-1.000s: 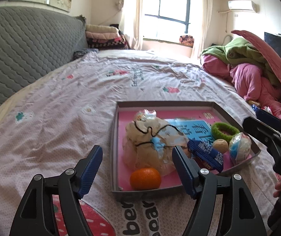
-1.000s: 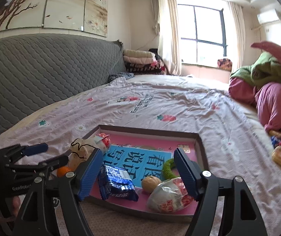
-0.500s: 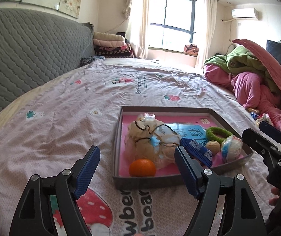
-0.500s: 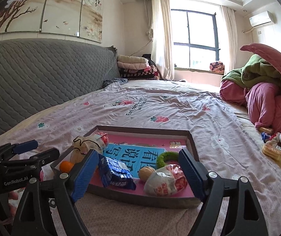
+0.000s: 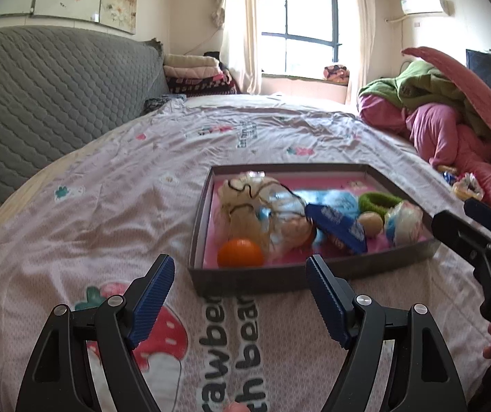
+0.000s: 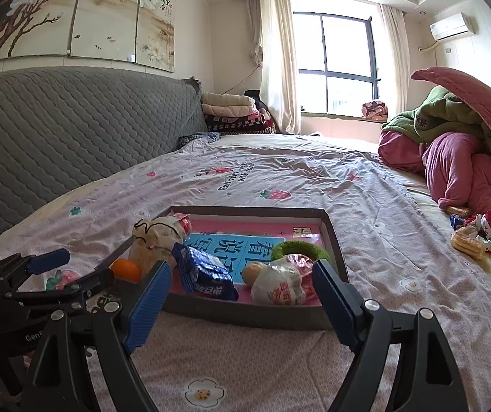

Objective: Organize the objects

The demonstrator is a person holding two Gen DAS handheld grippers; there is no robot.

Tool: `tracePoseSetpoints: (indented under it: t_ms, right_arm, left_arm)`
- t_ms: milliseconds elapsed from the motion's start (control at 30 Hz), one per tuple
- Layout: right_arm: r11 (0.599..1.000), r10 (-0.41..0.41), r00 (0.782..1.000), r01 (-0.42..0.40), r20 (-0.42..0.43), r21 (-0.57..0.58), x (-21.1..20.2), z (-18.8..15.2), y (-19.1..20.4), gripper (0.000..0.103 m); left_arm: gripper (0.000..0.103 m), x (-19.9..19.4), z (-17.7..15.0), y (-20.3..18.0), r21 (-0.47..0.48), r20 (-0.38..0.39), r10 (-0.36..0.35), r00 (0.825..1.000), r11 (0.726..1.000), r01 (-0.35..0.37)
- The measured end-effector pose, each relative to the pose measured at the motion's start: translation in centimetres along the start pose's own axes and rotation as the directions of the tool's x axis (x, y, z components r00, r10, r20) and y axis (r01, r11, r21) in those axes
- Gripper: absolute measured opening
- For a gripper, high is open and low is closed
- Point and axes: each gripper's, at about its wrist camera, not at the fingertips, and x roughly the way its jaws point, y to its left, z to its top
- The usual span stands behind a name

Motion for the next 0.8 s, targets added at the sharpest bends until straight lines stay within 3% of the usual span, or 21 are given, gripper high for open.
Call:
tracePoseSetpoints:
  t_ms: [800]
  right_arm:
    - [1.0,-0.016,0.998,0.018,-0.061,0.021,-1.2,-3.5,0.6,0.083]
  left_arm:
    - [0.08,-1.4,-3.3,-1.8,0.01,-0.059,-0.042,0.997,0.999,0.043]
